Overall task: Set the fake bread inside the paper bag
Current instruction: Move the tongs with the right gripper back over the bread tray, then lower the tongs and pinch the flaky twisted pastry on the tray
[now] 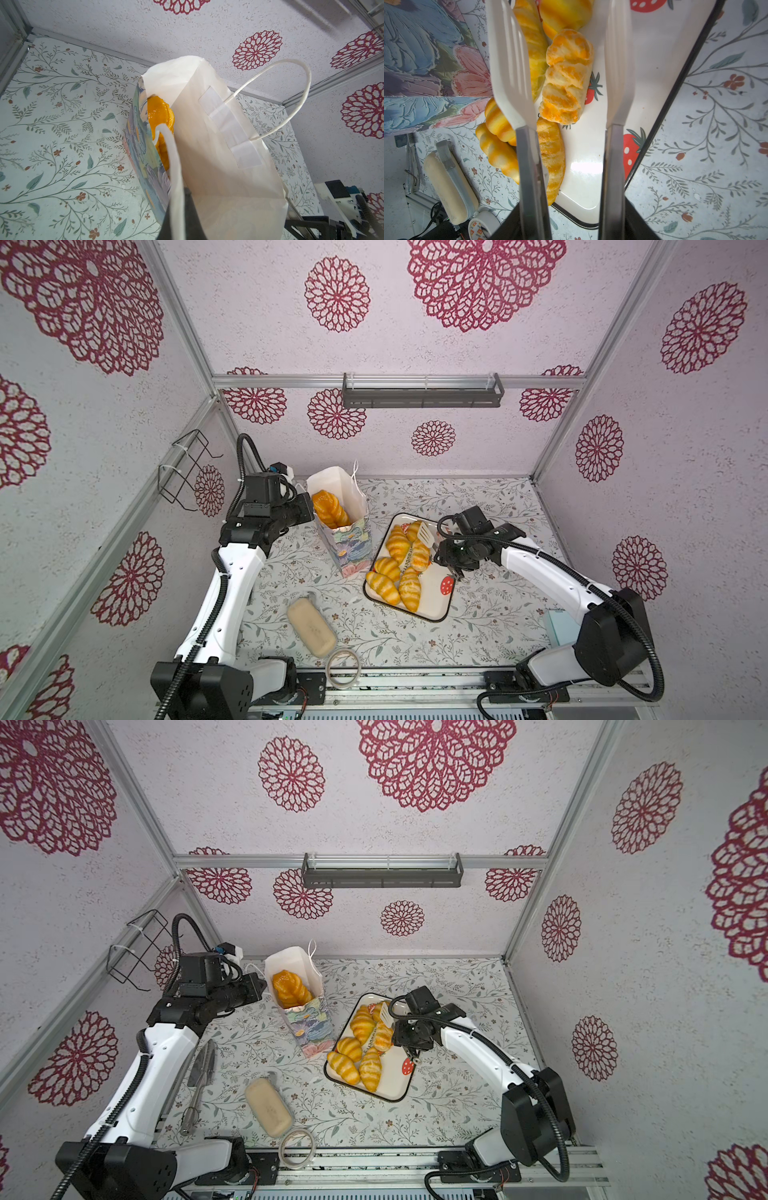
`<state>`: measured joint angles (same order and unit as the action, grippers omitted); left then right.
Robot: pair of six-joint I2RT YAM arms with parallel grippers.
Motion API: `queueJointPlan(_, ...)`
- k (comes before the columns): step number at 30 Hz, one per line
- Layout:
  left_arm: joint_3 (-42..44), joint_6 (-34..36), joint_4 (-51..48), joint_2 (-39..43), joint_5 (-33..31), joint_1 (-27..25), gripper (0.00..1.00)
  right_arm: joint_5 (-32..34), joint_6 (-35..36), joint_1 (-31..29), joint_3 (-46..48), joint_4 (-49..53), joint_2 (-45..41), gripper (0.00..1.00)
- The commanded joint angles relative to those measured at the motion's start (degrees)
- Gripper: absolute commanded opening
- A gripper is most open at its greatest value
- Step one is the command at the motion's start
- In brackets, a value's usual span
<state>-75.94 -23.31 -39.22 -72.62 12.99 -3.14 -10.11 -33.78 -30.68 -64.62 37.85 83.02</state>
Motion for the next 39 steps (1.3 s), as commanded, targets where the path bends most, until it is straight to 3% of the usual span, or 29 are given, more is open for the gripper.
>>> queueJointPlan(1,0.6,0.6,1.3,1.4,0.0,0.0,0.00,-0.9,-2.0,-1.9,0.0,-2.3,-0.3,0.56)
queueJointPlan(21,0.6,0.7,1.1,1.4,0.1,0.2,0.00,3.6,-2.8,-4.9,1.3,-1.3,0.7,0.56)
queueJointPlan(39,0.6,0.6,1.0,1.3,0.4,0.3,0.00,2.8,-2.8,-5.8,1.5,-3.3,4.6,0.57)
